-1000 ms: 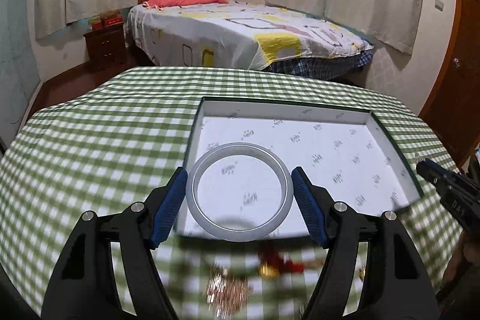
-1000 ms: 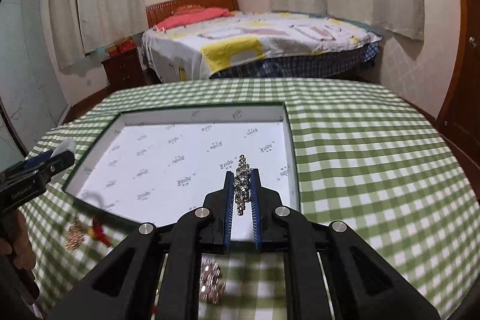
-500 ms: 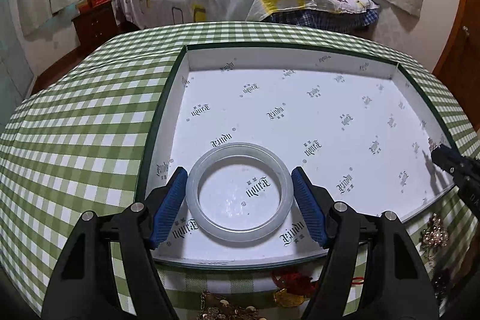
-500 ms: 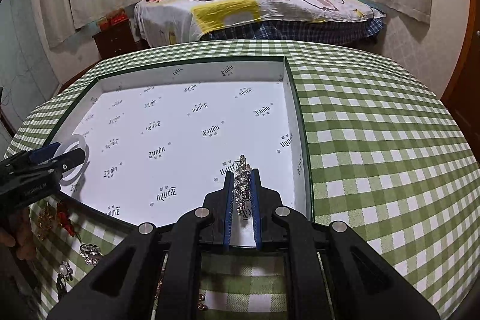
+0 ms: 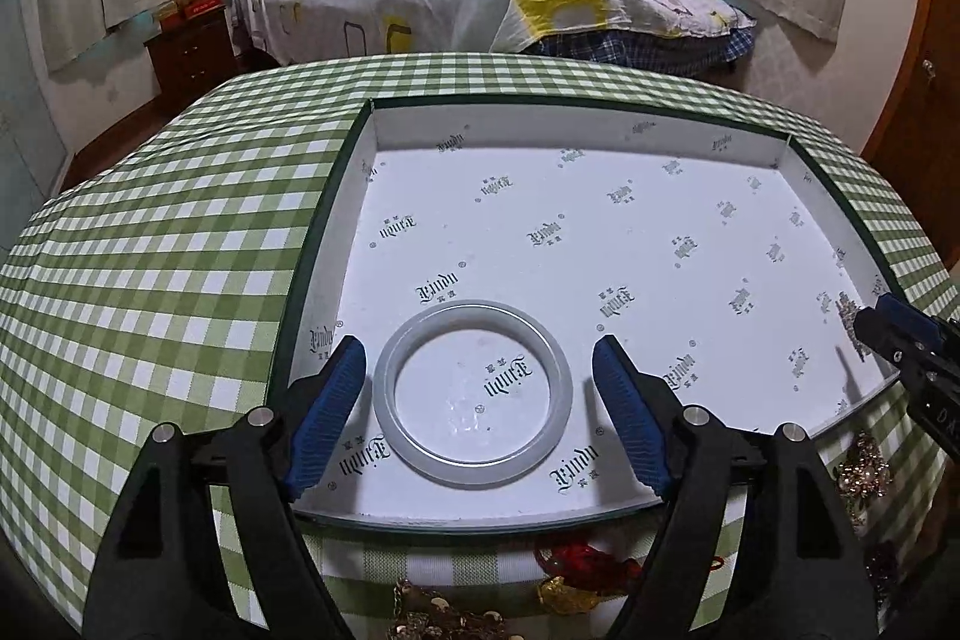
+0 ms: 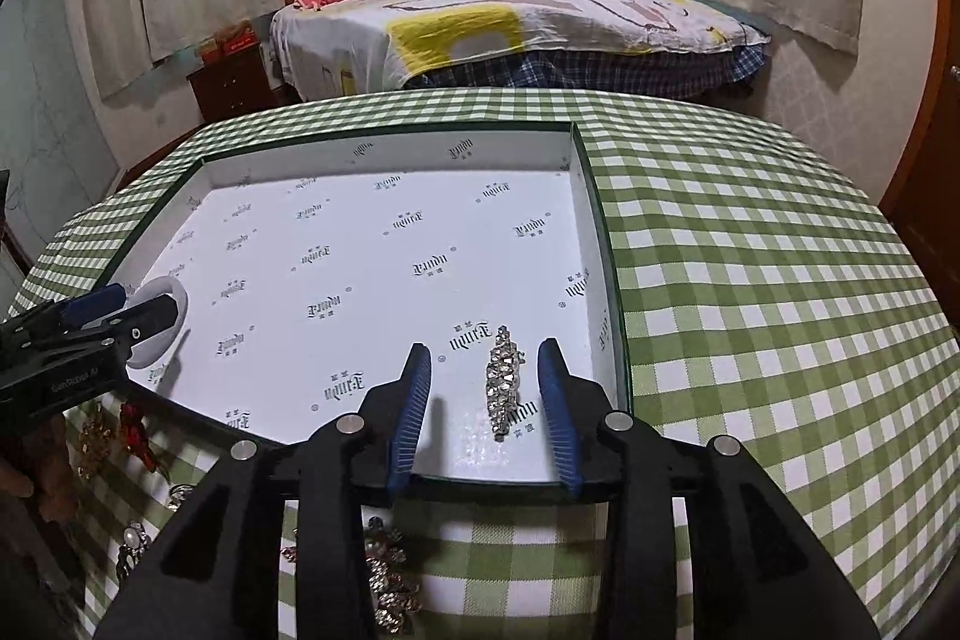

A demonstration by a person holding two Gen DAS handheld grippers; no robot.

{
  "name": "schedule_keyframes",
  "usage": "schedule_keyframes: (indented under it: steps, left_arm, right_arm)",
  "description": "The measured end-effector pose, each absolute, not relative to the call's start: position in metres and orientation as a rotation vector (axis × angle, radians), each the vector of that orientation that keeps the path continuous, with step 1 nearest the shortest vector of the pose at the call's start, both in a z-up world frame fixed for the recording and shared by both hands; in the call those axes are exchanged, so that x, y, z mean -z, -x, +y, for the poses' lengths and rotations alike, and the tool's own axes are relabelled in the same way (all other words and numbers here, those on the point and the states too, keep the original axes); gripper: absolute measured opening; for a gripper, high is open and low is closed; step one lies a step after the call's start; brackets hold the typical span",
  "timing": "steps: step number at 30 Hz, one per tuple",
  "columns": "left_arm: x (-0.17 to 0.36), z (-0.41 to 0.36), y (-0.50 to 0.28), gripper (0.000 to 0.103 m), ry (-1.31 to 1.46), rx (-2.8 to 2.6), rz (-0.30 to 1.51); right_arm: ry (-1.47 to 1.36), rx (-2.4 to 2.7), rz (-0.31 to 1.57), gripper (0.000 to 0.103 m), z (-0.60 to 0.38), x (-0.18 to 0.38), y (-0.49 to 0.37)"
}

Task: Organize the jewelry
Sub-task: 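Carry the bangle into the green box and open the left gripper while the right gripper drops the hairpin there, then grasp the dark red bead bracelet with the right gripper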

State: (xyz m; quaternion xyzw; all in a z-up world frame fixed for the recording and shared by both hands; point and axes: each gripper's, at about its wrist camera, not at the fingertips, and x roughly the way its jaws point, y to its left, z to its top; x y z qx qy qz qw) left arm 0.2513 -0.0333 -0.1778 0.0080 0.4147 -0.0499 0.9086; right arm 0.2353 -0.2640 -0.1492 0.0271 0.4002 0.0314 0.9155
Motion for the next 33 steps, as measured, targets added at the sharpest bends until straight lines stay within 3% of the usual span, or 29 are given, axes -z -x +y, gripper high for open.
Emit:
schedule_keyframes:
  steps: [18,33]
  left_arm:
    - [0.136,-0.037,-0.192,0.077,-0.033,0.112,0.719]
    - [0.139,0.017,-0.111,0.077,0.019,-0.002,0.775]
  right_arm:
    - [-0.074,-0.07,0.786,0.039,-0.257,0.127,-0.178]
    - [-0.063,-0.082,0.814,0.039,-0.246,0.136,-0.118]
